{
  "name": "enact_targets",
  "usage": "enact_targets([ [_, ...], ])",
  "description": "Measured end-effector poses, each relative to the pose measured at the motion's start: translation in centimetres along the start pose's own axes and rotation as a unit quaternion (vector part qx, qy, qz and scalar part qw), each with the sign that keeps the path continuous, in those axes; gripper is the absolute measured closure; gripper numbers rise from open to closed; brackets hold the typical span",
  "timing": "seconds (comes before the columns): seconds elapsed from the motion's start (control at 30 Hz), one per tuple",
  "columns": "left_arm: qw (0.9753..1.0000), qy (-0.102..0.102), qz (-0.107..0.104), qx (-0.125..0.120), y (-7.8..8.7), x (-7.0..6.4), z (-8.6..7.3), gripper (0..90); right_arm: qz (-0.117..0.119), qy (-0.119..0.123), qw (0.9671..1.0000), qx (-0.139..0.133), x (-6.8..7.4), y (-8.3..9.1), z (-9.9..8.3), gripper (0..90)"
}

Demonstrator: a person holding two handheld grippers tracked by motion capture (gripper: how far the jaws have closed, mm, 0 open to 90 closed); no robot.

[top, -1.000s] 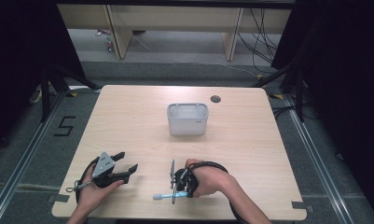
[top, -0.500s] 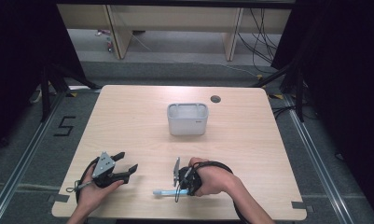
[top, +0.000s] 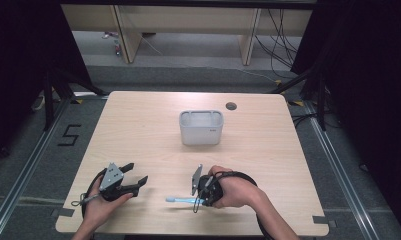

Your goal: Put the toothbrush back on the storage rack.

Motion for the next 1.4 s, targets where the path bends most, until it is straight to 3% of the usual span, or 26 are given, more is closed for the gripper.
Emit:
enact_targets([
  [0.27,1.0000,0.000,0.001,0.003,0.1,0.0,0.0,27.6,-0.009,-0.040,0.9986,-0.034,-0.2,1.1,0.0,78.7],
  [0.33,1.0000,0.000,0.001,0.004,0.1,0.0,0.0,27.6,-0.013,-0.030,0.9981,-0.053,-0.5,1.3,0.2,78.7],
  [0.37,1.0000,0.000,0.000,0.004,0.1,0.0,0.0,27.6,-0.013,-0.050,0.9972,-0.055,-0.4,1.5,0.0,78.7],
  [0.47,1.0000,0.000,0.000,0.004,0.1,0.0,0.0,27.6,-0.017,-0.046,0.9962,-0.072,-0.7,1.7,0.1,78.7],
  [0.5,1.0000,0.000,0.000,0.004,0.1,0.0,0.0,27.6,-0.017,-0.058,0.9954,-0.074,-0.7,1.9,0.0,78.7],
  [0.63,1.0000,0.001,0.000,0.002,0.0,0.0,0.0,27.6,-0.019,-0.065,0.9938,-0.089,-0.9,2.0,0.0,78.7],
  [0.7,1.0000,0.001,0.001,0.006,0.1,0.1,-0.1,27.6,-0.011,-0.083,0.9911,-0.104,-0.7,2.2,0.0,78.7],
  [0.8,1.0000,0.001,-0.001,0.001,0.0,0.0,0.0,27.7,-0.014,-0.080,0.9899,-0.116,-1.0,2.4,0.0,78.6],
  [0.87,1.0000,0.000,0.001,0.004,0.1,0.0,0.0,27.6,-0.013,-0.064,0.9874,-0.144,-1.3,2.3,0.2,78.6],
  [0.93,1.0000,0.001,0.001,0.006,0.1,0.0,-0.1,27.6,-0.011,-0.066,0.9865,-0.150,-1.5,2.3,0.1,78.6],
  [1.0,1.0000,0.002,0.001,0.005,0.1,0.0,-0.1,27.6,-0.010,-0.083,0.9835,-0.160,-1.5,2.4,0.1,78.6],
  [1.27,1.0000,0.002,0.000,0.004,0.1,0.0,0.0,27.6,-0.020,-0.082,0.9792,-0.185,-2.0,2.5,0.0,78.6],
  [1.33,1.0000,0.001,0.000,0.007,0.1,0.1,-0.1,27.6,-0.021,-0.102,0.9750,-0.197,-2.0,2.6,-0.2,78.6],
  [1.4,1.0000,0.001,0.001,0.004,0.0,0.0,0.0,27.6,-0.024,-0.105,0.9722,-0.208,-2.2,2.8,-0.2,78.6],
])
Point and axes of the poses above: each handheld gripper's, and its own axes: y roughly backward along the jaws, z roughly out of its top, x roughly to its left, the point moved 8 cm from there along -y, roughly forward along the jaws, and after that the axes turned 11 degrees about -y, right-handed, at the moved point
